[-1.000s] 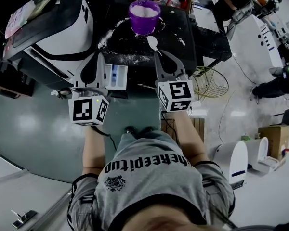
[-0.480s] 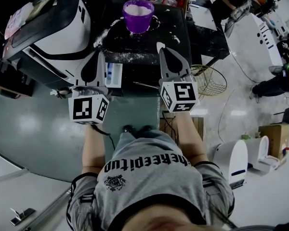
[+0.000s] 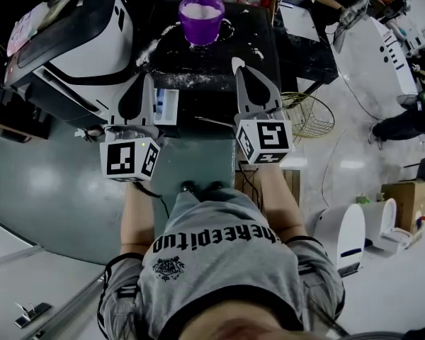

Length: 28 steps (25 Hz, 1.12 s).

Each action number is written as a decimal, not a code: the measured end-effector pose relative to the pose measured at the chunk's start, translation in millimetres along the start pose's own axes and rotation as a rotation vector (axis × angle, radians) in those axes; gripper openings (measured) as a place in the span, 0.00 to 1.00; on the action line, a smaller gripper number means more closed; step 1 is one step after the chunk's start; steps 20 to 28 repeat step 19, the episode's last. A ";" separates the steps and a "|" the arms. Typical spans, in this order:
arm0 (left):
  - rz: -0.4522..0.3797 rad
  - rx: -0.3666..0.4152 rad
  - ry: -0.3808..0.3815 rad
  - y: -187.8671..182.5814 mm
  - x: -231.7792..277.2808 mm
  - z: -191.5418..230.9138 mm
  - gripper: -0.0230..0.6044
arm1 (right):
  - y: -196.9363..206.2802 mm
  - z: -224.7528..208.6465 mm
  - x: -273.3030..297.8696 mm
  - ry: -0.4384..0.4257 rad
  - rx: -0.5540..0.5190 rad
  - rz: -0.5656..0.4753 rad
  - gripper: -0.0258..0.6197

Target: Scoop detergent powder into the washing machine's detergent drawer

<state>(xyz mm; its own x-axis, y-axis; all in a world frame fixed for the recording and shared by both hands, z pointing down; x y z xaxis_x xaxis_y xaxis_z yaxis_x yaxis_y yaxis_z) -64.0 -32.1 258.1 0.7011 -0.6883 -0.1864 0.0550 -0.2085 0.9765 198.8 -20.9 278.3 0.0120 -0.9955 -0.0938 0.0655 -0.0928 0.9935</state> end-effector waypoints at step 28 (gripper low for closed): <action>-0.008 0.013 -0.015 -6.8 -8.9 -3.5 0.04 | -12.9 4.2 -9.4 -0.005 -0.023 -0.057 0.05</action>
Point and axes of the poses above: the fingertips, and each gripper's own axes: x forward along the fingers, z to its left, y out of its underside, the point moved 10 cm from there along -x, backward along the fingers, and after that the axes turned 15 degrees about y, right-handed, at the moved point
